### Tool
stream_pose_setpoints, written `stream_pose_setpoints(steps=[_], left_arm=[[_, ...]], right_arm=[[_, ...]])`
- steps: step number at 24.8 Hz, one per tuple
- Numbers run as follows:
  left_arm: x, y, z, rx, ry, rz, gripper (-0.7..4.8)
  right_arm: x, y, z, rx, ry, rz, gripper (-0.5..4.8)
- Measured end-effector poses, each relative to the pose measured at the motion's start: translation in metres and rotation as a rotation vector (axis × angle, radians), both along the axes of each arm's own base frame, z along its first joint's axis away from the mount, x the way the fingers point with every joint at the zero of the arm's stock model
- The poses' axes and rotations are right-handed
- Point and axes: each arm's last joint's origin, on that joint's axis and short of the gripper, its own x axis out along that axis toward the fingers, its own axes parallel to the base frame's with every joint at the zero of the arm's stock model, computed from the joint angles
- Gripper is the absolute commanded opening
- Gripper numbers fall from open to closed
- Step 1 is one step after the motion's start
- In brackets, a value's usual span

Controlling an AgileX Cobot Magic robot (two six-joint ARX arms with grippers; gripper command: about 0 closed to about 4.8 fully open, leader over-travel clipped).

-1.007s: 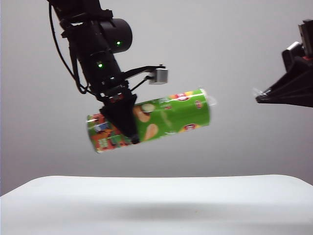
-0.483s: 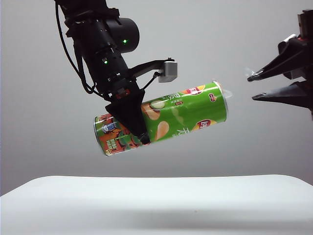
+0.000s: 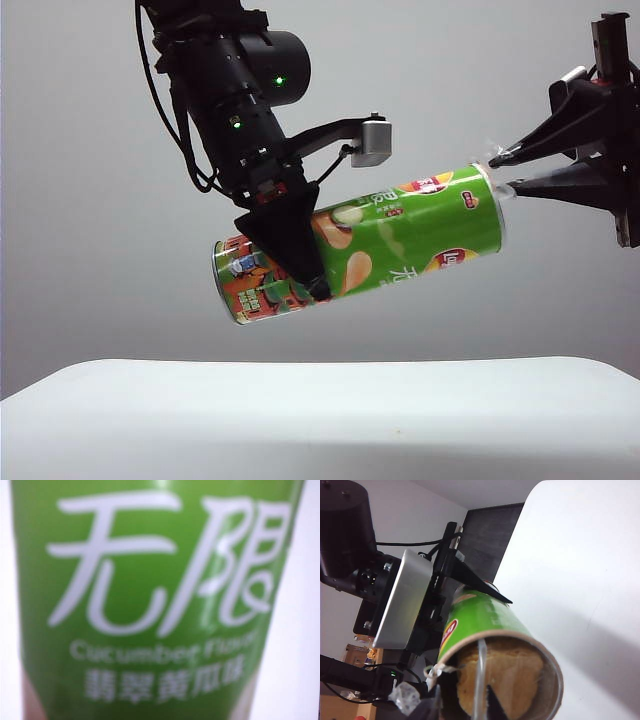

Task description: Pick up the green tub of chips from the desk, pull out the transparent container with the chips inside partially, and then place the chips back on the desk.

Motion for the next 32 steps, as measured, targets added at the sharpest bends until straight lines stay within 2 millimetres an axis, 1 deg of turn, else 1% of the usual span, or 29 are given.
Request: stream_pose_setpoints(steps=[3,8,10,11,12,18,23,27,32], left_arm=[[0.0,0.0,0.0,0.003,-0.001,0.002,2.09],[0.0,0.0,0.0,0.005,0.001,0.0,2.09],[-0.001,0.0,0.0,0.004,0.001,0.0,2.09],[-0.001,0.0,0.0,0.005,0.001,0.0,2.09],[-0.001,0.0,0.0,0.006,0.003,0.0,2.09],[-0.004,0.002,0.0,0.029,0.032,-0.005,2.09],[-0.009,0.001,-0.001,0.062,0.026,-0.087,2.09],[-0.009,0.002,-0.001,0.079,0.015,-0.08,2.09],[-0.007,0.002,-0.001,0.094,-0.015,-0.069,2.09]], right_arm=[[-0.001,0.0,-0.001,0.0,0.02,0.001,1.12],[-0.002,0.006,-0.002,-0.002,0.029,0.023,1.11],[-0.002,0.008,-0.002,-0.006,0.029,0.028,0.94],[-0.003,0.009,-0.002,-0.008,0.029,0.03,0.75],[-0.003,0.01,-0.002,-0.014,0.029,0.027,0.74],[-0.006,0.011,-0.007,-0.068,0.026,0.02,0.72],[-0.007,0.02,-0.008,-0.084,0.029,0.042,0.72],[-0.009,0.024,-0.009,-0.098,0.039,0.055,0.73],[-0.012,0.024,-0.012,-0.121,0.049,0.061,0.73]])
